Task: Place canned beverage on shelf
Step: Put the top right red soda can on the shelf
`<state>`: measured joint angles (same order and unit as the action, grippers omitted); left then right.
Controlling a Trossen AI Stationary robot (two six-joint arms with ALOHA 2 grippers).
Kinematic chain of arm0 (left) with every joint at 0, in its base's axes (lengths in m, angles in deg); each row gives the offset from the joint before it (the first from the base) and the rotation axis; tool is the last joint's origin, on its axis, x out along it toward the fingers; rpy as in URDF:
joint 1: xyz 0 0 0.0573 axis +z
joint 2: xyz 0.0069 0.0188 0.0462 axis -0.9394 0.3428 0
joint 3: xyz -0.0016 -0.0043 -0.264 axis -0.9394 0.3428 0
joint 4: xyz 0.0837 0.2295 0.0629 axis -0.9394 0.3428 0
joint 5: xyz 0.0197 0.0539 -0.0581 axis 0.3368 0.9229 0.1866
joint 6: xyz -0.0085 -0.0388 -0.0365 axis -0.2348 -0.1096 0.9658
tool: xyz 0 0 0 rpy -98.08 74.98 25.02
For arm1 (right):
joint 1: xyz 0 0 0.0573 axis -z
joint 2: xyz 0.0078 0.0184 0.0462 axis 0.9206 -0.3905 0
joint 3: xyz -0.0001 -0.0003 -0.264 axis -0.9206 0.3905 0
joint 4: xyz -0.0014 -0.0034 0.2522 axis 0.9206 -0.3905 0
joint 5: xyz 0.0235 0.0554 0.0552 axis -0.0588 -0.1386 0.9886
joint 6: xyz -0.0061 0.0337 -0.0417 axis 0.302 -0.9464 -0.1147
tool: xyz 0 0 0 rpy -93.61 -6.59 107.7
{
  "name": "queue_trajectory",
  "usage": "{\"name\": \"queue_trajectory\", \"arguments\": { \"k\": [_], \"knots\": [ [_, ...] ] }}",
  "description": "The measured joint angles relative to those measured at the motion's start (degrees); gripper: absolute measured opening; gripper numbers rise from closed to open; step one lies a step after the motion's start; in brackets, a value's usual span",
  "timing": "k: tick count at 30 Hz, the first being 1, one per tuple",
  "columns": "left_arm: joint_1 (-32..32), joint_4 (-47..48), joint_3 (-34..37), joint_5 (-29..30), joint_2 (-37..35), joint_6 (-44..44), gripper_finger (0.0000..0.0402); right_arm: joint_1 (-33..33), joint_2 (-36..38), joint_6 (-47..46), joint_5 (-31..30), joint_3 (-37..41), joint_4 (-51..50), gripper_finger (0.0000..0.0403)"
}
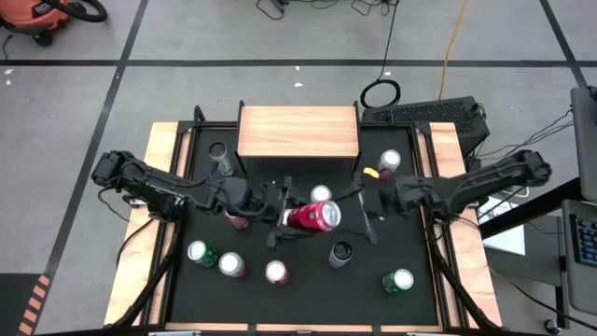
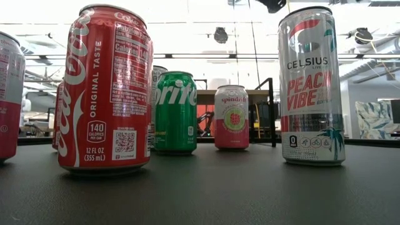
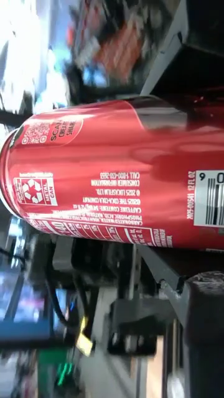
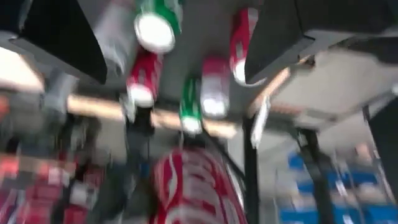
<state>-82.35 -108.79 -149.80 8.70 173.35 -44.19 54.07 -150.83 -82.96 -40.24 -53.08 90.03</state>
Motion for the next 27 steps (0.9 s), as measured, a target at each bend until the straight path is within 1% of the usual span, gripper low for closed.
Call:
{"name": "queue_trajectory", "arguments": {
  "k": [4,6,8,11,17,22,27],
  "knots": [
    [0.1,-0.2,0.0,-4.8,0.0,1.8,0.0293,-1.8,-0.7,3.3,0.2,5.1,16.3,0.0361],
    [-0.1,-1.0,0.0,-5.3,0.0,2.0,0.0293,-2.8,-1.2,4.2,0.2,5.7,20.6,0.0361],
    [-0.4,-3.5,0.0,-5.7,0.9,2.0,0.0293,-3.8,-1.9,6.0,3.1,5.6,23.2,0.0361],
    [-0.4,-9.7,0.0,-7.5,3.6,3.9,0.0293,-5.4,-3.2,8.9,6.1,4.4,25.0,0.0361],
    [-0.3,-21.9,0.0,-12.1,10.4,6.3,0.0293,-7.1,-3.7,11.1,5.6,1.5,26.6,0.0361],
    [-0.4,-28.2,0.0,-13.7,14.3,6.2,0.0293,-7.2,-3.7,10.8,6.1,-0.4,24.7,0.0368],
    [-0.1,-32.6,0.0,-15.8,17.3,6.3,0.0293,-7.2,-3.7,9.8,6.1,-1.1,22.7,0.0393]
  ]
}}
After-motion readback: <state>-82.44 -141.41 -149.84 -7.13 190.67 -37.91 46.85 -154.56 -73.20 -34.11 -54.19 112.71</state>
